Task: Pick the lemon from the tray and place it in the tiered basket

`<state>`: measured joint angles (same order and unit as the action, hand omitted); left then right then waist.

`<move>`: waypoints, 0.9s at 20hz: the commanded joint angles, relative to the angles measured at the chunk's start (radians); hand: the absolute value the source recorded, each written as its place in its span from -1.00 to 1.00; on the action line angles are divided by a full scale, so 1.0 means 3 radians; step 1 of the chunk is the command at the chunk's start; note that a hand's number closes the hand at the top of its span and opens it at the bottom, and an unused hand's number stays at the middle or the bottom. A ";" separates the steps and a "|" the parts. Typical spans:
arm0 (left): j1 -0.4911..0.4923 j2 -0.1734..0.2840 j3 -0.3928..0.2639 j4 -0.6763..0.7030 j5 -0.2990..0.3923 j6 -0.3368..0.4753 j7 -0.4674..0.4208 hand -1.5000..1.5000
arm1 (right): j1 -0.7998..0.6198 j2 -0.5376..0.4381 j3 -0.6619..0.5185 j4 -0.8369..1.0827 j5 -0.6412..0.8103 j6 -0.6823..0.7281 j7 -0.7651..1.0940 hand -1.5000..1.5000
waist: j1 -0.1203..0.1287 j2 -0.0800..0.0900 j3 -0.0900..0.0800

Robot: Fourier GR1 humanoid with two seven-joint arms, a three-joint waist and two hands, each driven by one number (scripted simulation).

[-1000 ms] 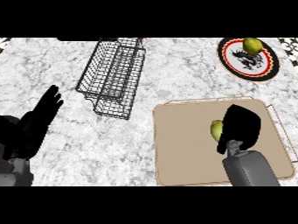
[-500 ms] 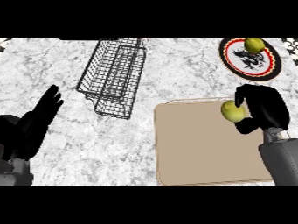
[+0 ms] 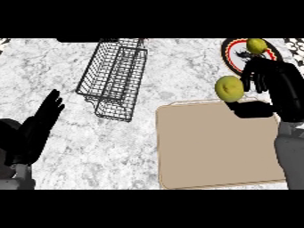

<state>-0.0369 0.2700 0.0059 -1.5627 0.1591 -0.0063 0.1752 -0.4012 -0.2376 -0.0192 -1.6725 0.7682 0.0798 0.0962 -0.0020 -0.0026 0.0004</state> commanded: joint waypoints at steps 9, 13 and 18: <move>-0.0085 -0.0094 0.0062 0.0273 -0.0072 -0.0118 -0.0174 0.00 | -0.1016 0.0450 0.0375 -0.0174 -0.0127 0.0654 0.0989 1.00 | 0.0024 0.0011 -0.0004; -0.0067 -0.0081 0.0091 0.0198 -0.0071 -0.0121 -0.0086 0.00 | -0.1459 0.0779 0.0561 0.0122 0.0007 0.0519 0.1285 1.00 | 0.0035 0.0012 -0.0004; -0.0171 -0.0126 0.0080 0.0123 -0.0048 -0.0122 0.0026 0.00 | -0.1863 0.0788 0.0948 0.0891 -0.0072 -0.0125 0.1555 1.00 | 0.0072 0.0017 -0.0004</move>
<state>-0.0681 0.2551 0.0328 -1.5491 0.1507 -0.0467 0.1962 -0.8870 -0.0193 0.1748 -1.5276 0.7570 0.1554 0.4976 0.0154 0.0009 -0.0008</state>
